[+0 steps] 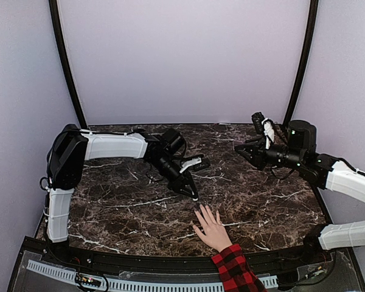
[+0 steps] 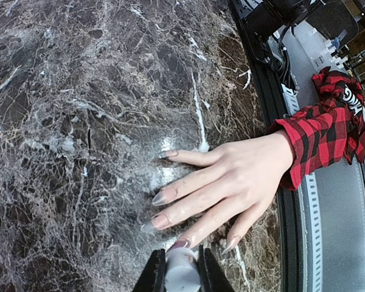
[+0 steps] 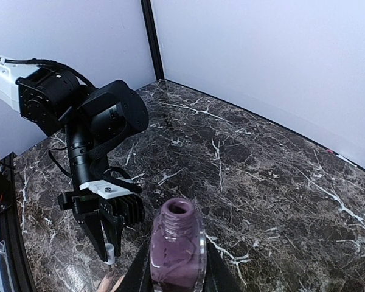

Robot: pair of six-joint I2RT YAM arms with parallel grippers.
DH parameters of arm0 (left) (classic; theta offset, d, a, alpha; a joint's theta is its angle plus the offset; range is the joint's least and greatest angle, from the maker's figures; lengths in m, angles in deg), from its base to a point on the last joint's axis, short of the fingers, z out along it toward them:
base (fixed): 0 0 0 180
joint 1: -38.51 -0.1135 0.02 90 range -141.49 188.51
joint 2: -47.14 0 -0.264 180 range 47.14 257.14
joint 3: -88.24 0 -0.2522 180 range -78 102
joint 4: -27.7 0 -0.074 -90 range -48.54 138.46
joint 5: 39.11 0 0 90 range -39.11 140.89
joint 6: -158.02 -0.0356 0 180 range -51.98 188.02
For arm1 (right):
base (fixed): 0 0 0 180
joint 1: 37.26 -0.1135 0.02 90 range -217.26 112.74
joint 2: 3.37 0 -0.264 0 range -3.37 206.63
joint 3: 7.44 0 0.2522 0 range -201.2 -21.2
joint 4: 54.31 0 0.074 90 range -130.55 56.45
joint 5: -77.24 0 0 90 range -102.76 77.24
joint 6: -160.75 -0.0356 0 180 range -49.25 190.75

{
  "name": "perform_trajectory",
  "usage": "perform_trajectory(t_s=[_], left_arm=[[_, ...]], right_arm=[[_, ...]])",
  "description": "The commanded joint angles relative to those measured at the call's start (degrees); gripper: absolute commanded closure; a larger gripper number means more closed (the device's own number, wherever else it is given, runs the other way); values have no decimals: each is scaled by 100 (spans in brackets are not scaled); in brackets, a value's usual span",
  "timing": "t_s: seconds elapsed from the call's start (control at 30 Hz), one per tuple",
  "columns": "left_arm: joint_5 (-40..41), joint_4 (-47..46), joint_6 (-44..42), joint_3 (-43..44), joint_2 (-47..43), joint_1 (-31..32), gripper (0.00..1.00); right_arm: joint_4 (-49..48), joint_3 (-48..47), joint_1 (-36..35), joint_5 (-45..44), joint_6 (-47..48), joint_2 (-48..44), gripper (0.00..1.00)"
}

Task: Paint the nails
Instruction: Paint the nail with the hand.

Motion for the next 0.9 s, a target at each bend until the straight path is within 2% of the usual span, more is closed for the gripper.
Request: perform_trajectory(t_s=[0.0,0.87], left_arm=[[-66,240,-155,171,-26,53,100],[-8,393,-199,296,200,101,100]], right_arm=[[-298,45,39,-62,4,-133,100],[-289,45,39,-71,4,-144,100]])
